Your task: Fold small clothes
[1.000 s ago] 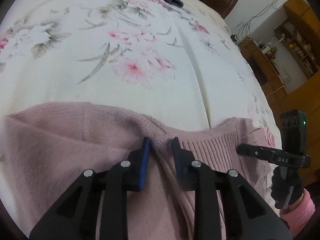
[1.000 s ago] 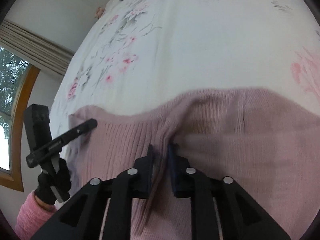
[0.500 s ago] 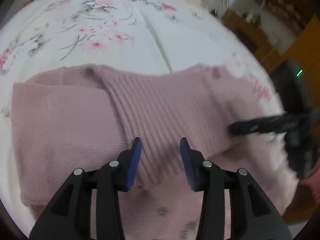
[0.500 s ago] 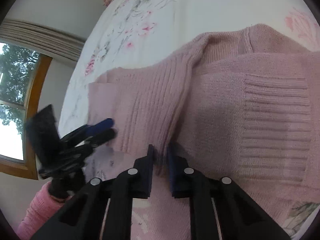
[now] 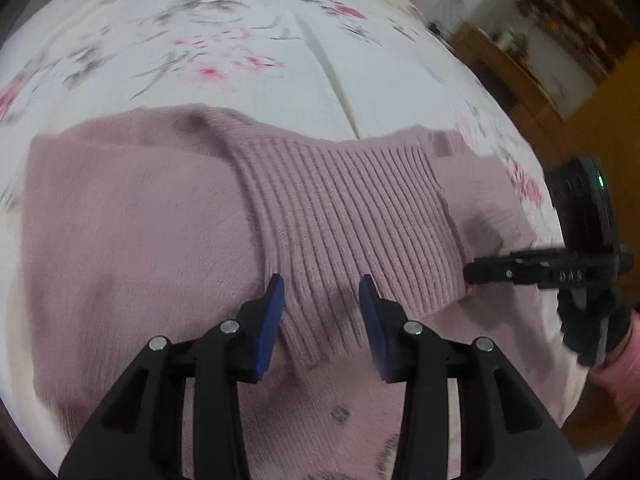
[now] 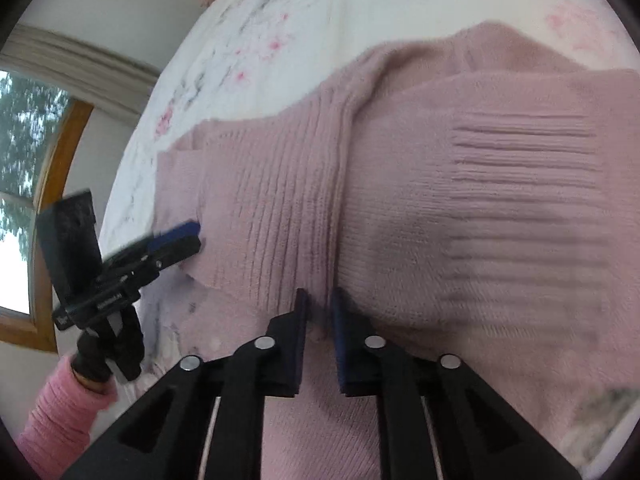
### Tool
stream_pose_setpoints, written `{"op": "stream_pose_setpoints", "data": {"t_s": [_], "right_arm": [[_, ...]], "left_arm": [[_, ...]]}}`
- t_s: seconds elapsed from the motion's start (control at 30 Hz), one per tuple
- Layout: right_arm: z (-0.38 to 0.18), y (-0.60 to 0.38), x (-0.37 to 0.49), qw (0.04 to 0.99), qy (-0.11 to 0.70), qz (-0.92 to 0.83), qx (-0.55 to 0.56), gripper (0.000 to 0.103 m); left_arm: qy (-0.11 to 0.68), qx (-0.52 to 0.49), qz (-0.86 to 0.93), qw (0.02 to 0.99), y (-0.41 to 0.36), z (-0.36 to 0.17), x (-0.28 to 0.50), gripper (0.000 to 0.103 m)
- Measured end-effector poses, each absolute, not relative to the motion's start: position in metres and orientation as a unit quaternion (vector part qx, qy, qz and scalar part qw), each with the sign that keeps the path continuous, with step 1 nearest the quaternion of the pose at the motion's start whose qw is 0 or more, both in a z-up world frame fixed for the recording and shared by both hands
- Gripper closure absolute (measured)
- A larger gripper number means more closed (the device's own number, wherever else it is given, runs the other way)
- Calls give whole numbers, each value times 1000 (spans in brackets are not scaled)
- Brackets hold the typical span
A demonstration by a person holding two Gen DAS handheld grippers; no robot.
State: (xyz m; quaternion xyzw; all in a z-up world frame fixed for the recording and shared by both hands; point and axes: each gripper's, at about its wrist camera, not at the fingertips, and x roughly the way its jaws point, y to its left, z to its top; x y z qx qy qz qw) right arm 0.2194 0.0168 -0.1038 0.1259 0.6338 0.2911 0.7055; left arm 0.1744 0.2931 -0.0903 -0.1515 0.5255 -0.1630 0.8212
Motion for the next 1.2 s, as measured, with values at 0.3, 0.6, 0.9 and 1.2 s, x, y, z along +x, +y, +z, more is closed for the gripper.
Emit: {"op": "stream_pose_setpoints", "data": {"t_s": [0.3, 0.6, 0.9, 1.2], "right_arm": [[-30, -35, 90, 766, 583, 264, 62, 60], [-41, -106, -33, 754, 612, 199, 131, 56], [-74, -131, -81, 734, 643, 157, 156, 52], [-91, -127, -98, 718, 661, 168, 138, 52]], "left_arm": [[533, -109, -65, 836, 318, -38, 21, 33], [583, -147, 3, 799, 357, -46, -106, 28], [613, -167, 15, 772, 373, -69, -143, 27], [635, -159, 0, 756, 367, -85, -158, 27]]}}
